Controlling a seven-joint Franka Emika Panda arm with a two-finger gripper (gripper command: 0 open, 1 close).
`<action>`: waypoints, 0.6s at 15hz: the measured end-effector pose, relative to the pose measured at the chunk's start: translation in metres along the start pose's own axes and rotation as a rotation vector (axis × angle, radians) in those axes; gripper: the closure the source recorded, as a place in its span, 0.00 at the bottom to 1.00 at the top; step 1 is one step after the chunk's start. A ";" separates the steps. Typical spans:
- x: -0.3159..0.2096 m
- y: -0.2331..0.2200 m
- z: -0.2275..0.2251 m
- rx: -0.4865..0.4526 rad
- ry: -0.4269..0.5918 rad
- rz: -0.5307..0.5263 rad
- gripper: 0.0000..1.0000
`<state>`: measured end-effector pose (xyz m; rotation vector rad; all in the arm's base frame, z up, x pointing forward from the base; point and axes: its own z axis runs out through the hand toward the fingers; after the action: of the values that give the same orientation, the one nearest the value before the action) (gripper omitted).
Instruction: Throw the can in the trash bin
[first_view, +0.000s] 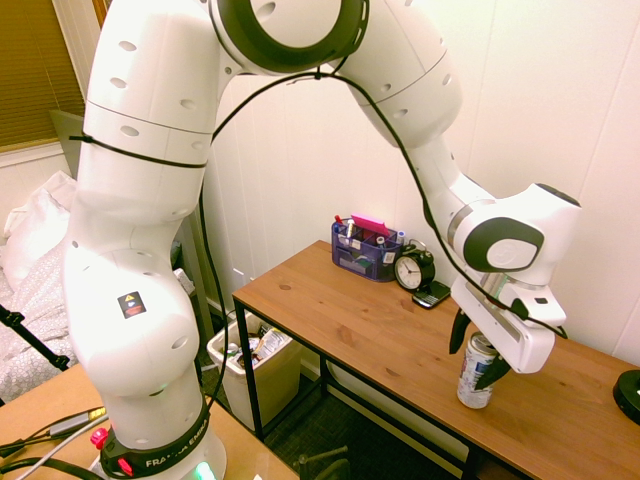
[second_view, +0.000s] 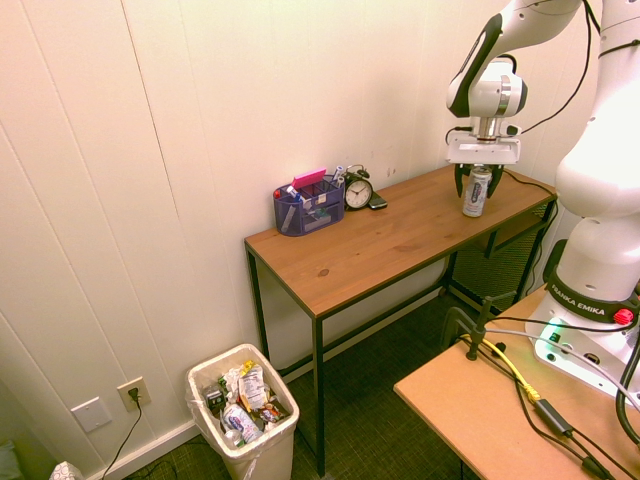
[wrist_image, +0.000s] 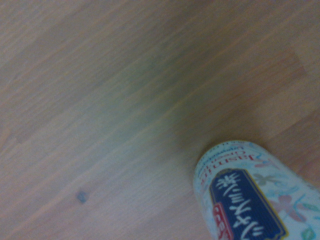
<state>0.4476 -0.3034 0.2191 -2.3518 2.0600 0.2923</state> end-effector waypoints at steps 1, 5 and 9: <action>0.003 -0.002 -0.001 -0.004 -0.002 0.005 1.00; 0.016 -0.009 0.001 -0.022 -0.010 0.016 1.00; 0.019 -0.016 0.004 -0.030 -0.019 0.017 1.00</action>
<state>0.4653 -0.3189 0.2107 -2.3394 2.0830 0.3474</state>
